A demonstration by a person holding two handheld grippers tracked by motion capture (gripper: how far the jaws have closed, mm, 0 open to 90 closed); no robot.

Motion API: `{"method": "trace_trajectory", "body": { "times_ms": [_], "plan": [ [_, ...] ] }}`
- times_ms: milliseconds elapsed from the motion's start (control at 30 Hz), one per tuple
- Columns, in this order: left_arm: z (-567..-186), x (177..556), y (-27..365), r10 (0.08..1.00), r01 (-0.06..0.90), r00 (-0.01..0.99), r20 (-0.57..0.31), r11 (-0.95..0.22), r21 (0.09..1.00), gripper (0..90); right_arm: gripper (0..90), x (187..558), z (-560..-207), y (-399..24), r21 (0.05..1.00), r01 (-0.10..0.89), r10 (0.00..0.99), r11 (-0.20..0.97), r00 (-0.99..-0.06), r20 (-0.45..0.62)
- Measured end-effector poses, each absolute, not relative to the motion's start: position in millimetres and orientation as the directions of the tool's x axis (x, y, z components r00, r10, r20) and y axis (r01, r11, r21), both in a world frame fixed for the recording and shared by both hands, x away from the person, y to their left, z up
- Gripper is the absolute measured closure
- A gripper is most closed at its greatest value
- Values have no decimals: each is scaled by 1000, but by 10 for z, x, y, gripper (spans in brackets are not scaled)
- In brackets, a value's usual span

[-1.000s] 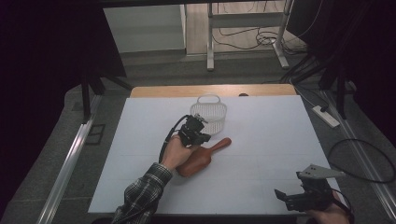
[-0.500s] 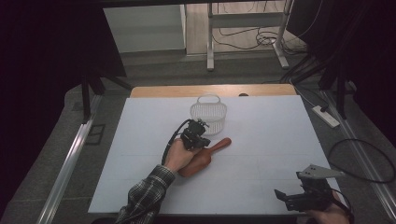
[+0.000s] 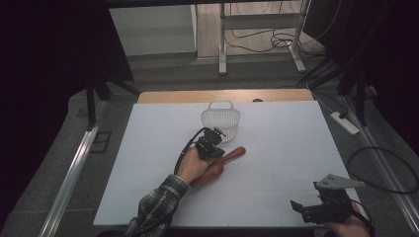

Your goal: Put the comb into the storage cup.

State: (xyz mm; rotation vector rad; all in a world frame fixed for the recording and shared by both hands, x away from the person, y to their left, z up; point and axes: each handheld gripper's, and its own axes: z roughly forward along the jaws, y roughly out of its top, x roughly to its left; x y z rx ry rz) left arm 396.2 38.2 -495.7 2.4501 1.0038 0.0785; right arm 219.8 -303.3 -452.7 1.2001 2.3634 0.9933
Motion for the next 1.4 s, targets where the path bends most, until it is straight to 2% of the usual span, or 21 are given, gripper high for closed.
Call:
{"method": "trace_trajectory", "body": {
  "times_ms": [500,1400],
  "plan": [
    [-4970,3871,225,631,600,770,-89,-671,435,890,0,2196,-4527,-3033,702,583,799,409,-601,34],
    [-4983,3475,151,567,549,816,-113,-699,457,891,0,2192,-4527,-3027,701,578,797,417,-604,25]
  ]
}}
